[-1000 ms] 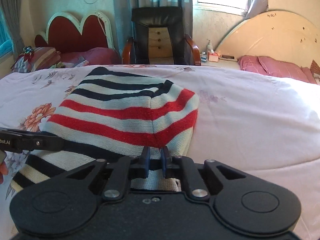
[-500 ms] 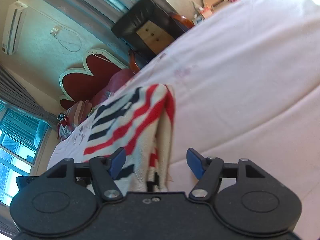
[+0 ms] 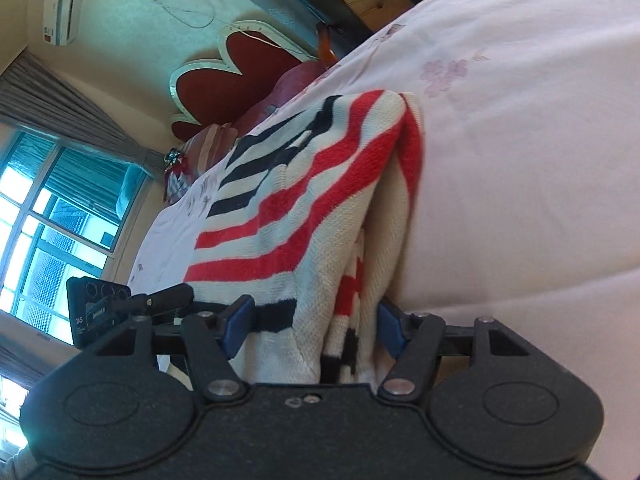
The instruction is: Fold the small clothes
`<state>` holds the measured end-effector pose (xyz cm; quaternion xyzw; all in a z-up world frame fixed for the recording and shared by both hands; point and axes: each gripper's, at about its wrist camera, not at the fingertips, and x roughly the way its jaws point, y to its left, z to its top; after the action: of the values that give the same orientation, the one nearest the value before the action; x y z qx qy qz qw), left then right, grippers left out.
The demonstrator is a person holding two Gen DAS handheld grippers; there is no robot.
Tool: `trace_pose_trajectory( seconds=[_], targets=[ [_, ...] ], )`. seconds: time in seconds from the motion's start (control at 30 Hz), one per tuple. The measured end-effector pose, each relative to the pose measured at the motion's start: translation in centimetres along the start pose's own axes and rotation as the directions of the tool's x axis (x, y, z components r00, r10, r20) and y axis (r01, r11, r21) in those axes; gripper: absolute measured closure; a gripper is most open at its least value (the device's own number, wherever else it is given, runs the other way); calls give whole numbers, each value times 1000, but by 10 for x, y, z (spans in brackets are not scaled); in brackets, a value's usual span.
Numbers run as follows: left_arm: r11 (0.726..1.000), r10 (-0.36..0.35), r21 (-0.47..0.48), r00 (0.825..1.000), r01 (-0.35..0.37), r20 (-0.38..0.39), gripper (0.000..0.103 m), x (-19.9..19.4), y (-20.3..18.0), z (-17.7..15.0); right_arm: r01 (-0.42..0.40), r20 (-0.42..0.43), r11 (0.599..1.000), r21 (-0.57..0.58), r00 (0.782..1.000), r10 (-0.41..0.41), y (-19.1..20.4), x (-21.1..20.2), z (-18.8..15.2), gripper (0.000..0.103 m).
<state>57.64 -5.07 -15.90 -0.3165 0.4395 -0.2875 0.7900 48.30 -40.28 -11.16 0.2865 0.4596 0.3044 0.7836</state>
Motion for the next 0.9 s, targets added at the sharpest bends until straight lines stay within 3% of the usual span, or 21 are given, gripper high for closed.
trace_pose_trajectory(
  seconds=[0.1,0.13,0.23,0.4,0.6,0.9],
  targets=[
    [999,24,25,1000,-24,3,24,9,-9,0,-14,10,1000,-26,1000,14,3,6,3,46],
    [998,48,48,999,-48,5,32,12,-14,0,-13,15,999,-31,1000,14,3,8,3,50],
    [991,104,87,994,-106,19,40,15,-26,-4,-10,37,999,-35,999,12,4,12,1,62],
    [982,138,124,989,-143,53,46,13,-47,-7,23,69,995,-99,997,-16,14,6,-5,69],
    [977,110,174,992,-120,64,48,2,-72,-4,55,103,982,-182,994,-37,39,-8,-5,69],
    [966,52,250,996,-68,71,48,-28,-98,-2,94,152,973,-210,986,-62,67,-39,-15,70]
  ],
)
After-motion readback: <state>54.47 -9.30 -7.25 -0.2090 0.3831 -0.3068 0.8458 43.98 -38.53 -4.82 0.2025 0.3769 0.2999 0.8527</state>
